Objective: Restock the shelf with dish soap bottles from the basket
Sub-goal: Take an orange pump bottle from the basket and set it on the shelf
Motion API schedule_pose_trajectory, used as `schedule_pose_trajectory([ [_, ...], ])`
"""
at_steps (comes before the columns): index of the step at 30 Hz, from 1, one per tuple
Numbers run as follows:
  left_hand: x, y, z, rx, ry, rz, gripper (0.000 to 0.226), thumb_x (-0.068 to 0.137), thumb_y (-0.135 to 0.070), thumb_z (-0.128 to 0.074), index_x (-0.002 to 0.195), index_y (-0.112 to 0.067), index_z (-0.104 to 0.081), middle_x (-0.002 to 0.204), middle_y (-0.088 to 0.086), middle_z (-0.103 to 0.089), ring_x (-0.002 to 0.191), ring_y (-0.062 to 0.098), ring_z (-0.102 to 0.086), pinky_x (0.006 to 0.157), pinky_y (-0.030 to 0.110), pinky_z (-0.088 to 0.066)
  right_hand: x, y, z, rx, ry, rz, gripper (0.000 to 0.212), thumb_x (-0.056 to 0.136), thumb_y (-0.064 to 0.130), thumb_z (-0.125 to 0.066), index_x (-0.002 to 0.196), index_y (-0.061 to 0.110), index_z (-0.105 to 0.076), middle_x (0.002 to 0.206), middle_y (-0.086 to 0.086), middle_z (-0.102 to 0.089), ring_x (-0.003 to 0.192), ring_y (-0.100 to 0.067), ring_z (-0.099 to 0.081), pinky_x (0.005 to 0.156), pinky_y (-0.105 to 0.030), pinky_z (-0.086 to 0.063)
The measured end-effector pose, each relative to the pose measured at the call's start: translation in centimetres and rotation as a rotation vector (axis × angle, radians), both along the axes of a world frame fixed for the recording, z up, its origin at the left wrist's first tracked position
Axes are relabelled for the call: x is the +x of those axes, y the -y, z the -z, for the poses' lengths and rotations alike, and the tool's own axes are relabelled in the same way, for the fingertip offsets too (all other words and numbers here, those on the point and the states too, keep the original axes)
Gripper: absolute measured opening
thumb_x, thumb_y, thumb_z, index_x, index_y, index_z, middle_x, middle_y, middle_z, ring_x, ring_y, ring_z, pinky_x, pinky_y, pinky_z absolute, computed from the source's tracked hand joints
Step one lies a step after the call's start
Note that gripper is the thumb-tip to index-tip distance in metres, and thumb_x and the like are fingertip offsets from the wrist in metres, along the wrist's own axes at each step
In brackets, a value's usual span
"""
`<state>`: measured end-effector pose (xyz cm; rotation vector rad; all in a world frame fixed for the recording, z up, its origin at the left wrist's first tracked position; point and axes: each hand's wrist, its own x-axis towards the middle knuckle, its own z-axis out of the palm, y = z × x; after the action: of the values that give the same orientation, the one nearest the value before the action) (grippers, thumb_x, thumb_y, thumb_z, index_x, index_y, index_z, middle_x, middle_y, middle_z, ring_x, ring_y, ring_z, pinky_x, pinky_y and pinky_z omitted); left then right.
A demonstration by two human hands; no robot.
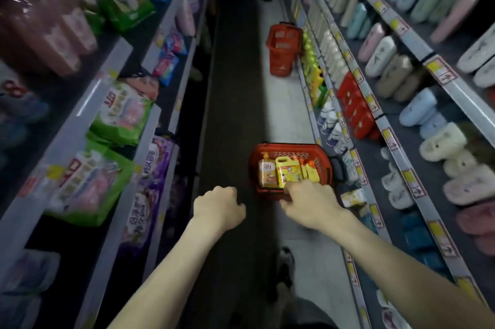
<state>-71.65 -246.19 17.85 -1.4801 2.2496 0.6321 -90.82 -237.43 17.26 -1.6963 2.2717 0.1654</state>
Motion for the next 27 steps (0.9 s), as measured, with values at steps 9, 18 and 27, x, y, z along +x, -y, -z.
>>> schedule_pose_trajectory([
  [9, -10.3, 7.3, 5.7, 0.097, 0.109, 0.035, 0.047, 0.104, -0.042, -0.050, 0.146, -0.021, -0.056, 0.133, 0.006, -0.066, 0.122, 0.031, -0.065, 0.089, 0.040, -0.047, -9.3, 6.6, 7.2, 0.151, 0.116, 0.030, 0.038, 0.096, 0.050, -0.057, 0.122, 0.023, -0.066, 0.120, -0.005, -0.071, 0.112, -0.032, -0.069, 0.083, -0.037, -0.052],
  [18, -18.6, 15.4, 11.3, 0.181, 0.153, 0.057, 0.042, 0.101, -0.040, -0.050, 0.138, -0.021, -0.059, 0.129, 0.008, -0.068, 0.121, 0.034, -0.066, 0.091, 0.042, -0.047, -15.5, 14.8, 12.4, 0.223, 0.156, 0.016, 0.042, 0.098, 0.047, -0.056, 0.131, 0.020, -0.056, 0.122, -0.007, -0.069, 0.114, -0.032, -0.068, 0.082, -0.038, -0.048],
  [27, -22.4, 26.5, 19.5, 0.261, 0.118, 0.127, 0.033, 0.100, -0.040, -0.051, 0.124, -0.020, -0.061, 0.122, 0.009, -0.069, 0.116, 0.035, -0.067, 0.093, 0.044, -0.047, -17.5, 24.8, 18.7, 0.309, 0.138, 0.096, 0.041, 0.097, 0.040, -0.054, 0.129, 0.015, -0.058, 0.120, -0.006, -0.069, 0.110, -0.030, -0.067, 0.075, -0.036, -0.043],
])
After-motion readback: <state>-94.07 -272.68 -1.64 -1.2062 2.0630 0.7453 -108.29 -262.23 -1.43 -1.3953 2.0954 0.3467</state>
